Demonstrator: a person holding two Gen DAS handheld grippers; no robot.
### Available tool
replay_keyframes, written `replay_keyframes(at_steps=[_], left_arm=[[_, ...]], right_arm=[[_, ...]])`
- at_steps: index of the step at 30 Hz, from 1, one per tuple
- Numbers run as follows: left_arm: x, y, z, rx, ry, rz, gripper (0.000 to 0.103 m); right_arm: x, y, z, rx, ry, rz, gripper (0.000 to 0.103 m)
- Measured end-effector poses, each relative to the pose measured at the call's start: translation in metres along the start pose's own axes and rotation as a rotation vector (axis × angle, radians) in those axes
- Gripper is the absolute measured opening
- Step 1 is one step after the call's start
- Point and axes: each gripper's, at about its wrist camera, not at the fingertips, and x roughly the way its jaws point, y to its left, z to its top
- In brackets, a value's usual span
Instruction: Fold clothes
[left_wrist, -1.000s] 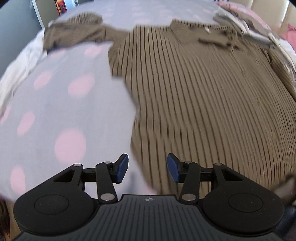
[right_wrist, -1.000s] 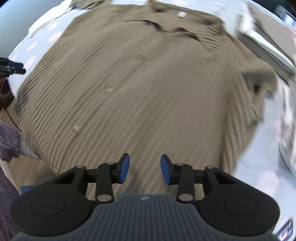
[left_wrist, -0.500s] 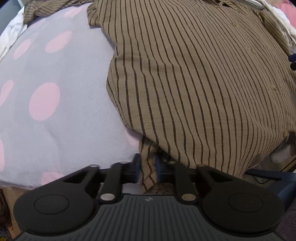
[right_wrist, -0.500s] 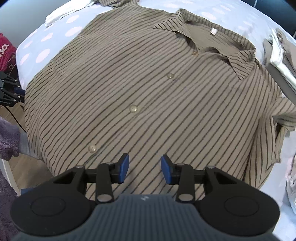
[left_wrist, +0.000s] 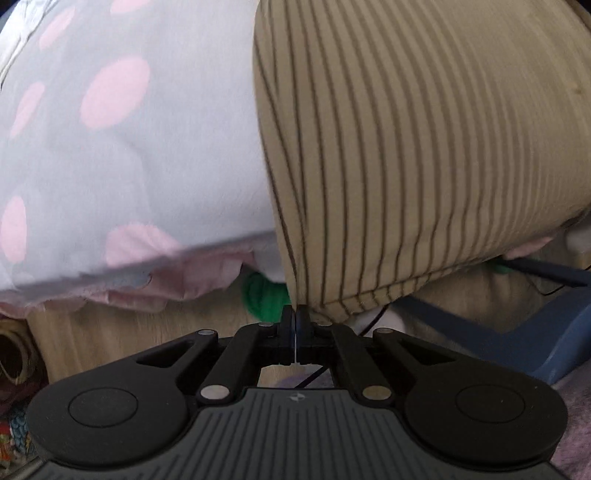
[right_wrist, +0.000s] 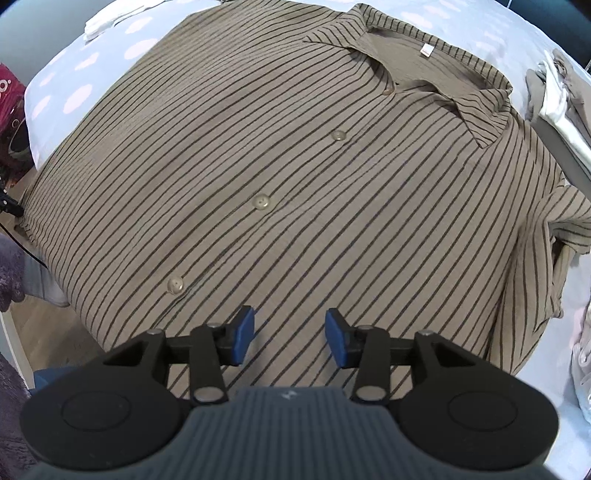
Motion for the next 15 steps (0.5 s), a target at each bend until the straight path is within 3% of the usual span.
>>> replay_keyframes(at_steps=[5,7,15], left_arm=[[-0.003,0.004,0.006,-0.019,0.018,-0.026,0.000],[-0.008,0.011,0.011,-0.046,0.012,-0.042,0.014],[-0.068,0.028,0.053,-0.156,-0.234,-0.086,0.024]], right_arm=[[0.000,-0.005,-0.004,0.021,0.007,-0.012,0.046],[-0.001,-0.007,-0.006,0.031,0.008,-0.017,0.046],[-0.020,-0.035,-0.005,0.124,-0.053,-0.074,0.047]])
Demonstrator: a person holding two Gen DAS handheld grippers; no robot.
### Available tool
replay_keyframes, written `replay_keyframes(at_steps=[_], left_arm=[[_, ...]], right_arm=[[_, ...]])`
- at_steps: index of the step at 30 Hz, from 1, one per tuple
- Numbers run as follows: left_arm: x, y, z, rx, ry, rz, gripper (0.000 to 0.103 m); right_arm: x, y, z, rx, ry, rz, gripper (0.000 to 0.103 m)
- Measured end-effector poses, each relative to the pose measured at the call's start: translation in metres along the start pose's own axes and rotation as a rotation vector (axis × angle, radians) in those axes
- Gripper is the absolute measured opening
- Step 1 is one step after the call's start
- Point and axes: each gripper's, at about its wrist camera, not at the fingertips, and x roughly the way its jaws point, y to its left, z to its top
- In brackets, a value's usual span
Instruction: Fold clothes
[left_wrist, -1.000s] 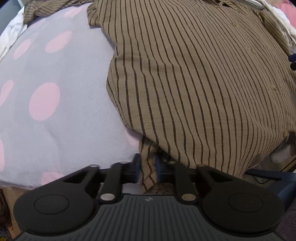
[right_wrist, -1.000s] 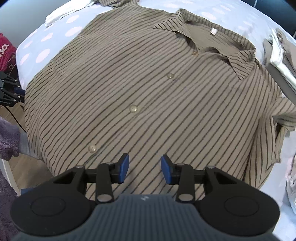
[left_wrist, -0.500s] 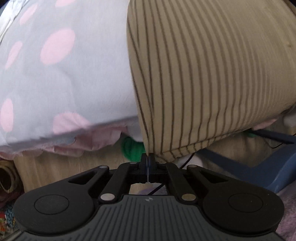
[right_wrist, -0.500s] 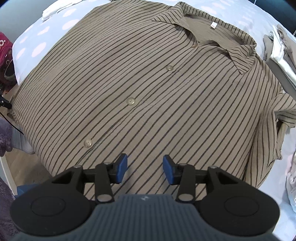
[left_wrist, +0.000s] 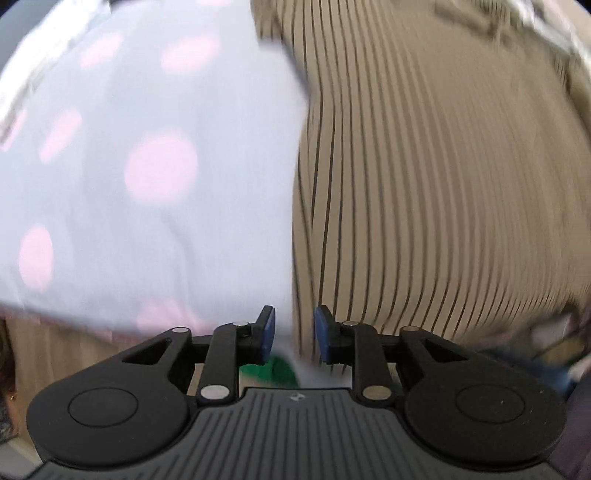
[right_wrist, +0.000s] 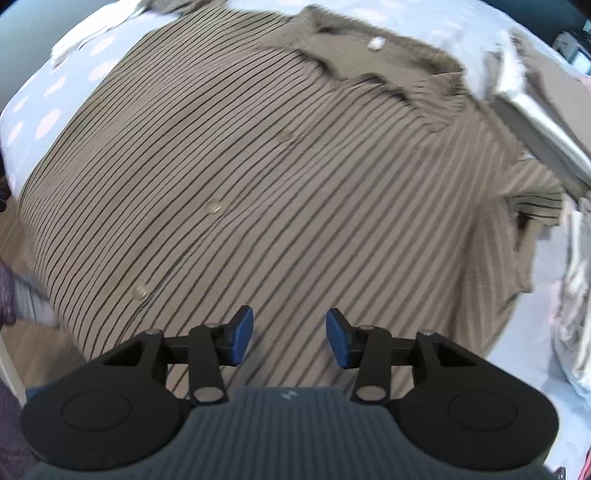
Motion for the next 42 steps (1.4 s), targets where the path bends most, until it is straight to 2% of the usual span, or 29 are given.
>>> replay_keyframes(at_steps=[3,8,12,14,17,25,29,34,39,41,42], left_arm=[[-0.018,-0.010,0.031,0.005,-0.090,-0.008,0.027],[-0.033,-0.050,0.088,0.066,-0.212,-0.076,0.027],[-0.025,-0.089,0.119,0.135,-0.283,-0.113,0.027],[-0.018,-0.107,0.133,0.167,-0.302,-0.127,0.027],[-0.002,-0.131,0.151,0.196,-0.306,-0.135,0.027],[0.041,-0.174,0.197,0.237,-0.294,-0.113,0.027],[0.062,-0.180,0.210,0.255,-0.272,-0.097,0.027],[0.084,-0.184,0.225,0.249,-0.279,-0.081,0.027],[0.102,-0.191,0.235,0.248,-0.243,-0.080,0.027],[0.107,-0.193,0.237,0.253,-0.235,-0.082,0.027],[0.109,-0.194,0.237,0.255,-0.232,-0.080,0.027]], right_arm=[[-0.014,-0.023,0.006,0.066,-0.045,-0.035,0.047],[-0.029,-0.074,0.000,0.202,-0.095,-0.115,0.047],[-0.034,-0.117,-0.006,0.313,-0.147,-0.166,0.039],[-0.034,-0.139,-0.008,0.368,-0.175,-0.189,0.039],[-0.031,-0.169,-0.010,0.470,-0.224,-0.185,0.033],[0.003,-0.254,0.015,0.761,-0.325,-0.154,0.033],[0.029,-0.288,0.024,0.877,-0.333,-0.121,0.034],[0.056,-0.307,0.029,0.942,-0.318,-0.121,0.034],[0.075,-0.311,0.029,1.021,-0.314,0.017,0.033],[0.078,-0.311,0.028,1.050,-0.321,0.060,0.020],[0.079,-0.311,0.029,1.054,-0.324,0.071,0.010]])
